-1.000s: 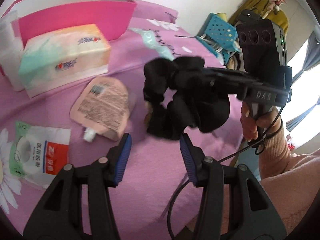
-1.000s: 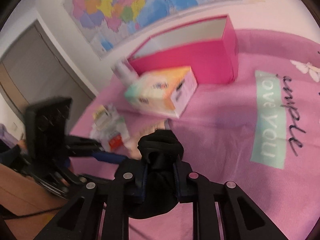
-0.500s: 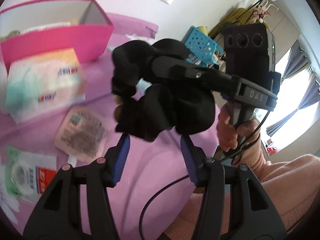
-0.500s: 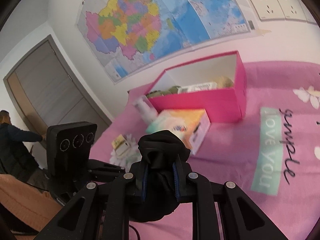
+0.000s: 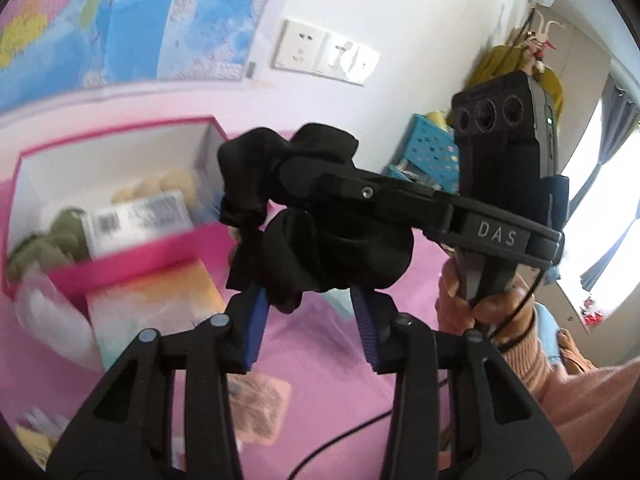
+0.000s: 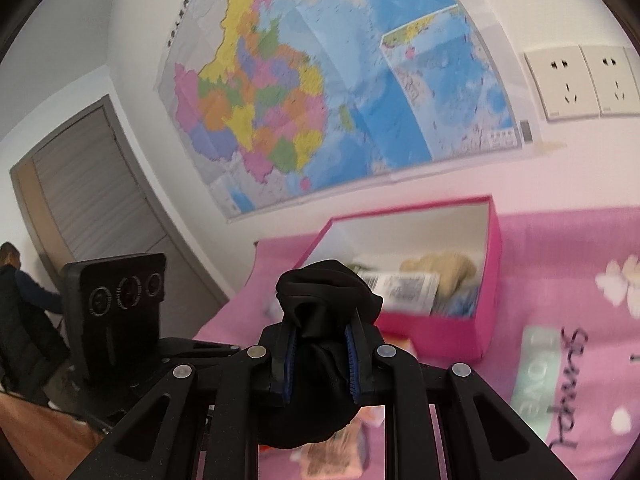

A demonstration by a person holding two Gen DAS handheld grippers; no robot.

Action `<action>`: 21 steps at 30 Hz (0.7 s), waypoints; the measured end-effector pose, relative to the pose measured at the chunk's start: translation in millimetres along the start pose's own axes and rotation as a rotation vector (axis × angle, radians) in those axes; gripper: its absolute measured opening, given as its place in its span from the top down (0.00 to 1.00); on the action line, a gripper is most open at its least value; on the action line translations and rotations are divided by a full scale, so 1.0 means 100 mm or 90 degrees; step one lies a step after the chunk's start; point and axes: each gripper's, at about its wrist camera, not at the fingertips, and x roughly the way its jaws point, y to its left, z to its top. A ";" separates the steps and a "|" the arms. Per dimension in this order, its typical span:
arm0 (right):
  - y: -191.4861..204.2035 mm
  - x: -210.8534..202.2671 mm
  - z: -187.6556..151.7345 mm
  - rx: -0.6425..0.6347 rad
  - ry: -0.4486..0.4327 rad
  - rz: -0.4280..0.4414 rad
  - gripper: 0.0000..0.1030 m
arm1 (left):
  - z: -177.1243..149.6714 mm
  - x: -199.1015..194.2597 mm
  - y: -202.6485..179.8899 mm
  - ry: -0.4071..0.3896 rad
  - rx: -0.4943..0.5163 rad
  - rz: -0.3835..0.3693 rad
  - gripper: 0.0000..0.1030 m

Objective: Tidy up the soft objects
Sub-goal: 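Lift the black cloth and carry it over the pink box, then lower the black cloth into the box and open the right gripper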

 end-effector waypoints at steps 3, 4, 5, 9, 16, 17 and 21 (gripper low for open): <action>-0.11 0.09 0.12 0.011 -0.007 -0.006 0.81 | 0.13 0.04 0.13 0.005 -0.006 0.017 0.63; -0.15 0.13 0.16 0.016 -0.008 -0.009 0.81 | 0.18 0.05 0.18 0.006 -0.006 0.023 0.64; -0.18 0.17 0.20 0.018 -0.010 -0.015 0.81 | 0.24 0.09 0.21 0.006 -0.007 0.034 0.64; -0.30 0.27 0.34 0.025 -0.013 -0.037 0.81 | 0.41 0.22 0.28 0.014 -0.005 0.052 0.65; -0.48 0.52 0.47 0.031 -0.003 -0.094 0.81 | 0.55 0.50 0.45 0.043 -0.019 0.084 0.65; -0.50 0.55 0.48 0.029 0.001 -0.107 0.81 | 0.56 0.55 0.49 0.049 -0.024 0.089 0.65; -0.56 0.71 0.48 0.019 0.016 -0.165 0.73 | 0.57 0.70 0.59 0.071 -0.035 0.113 0.65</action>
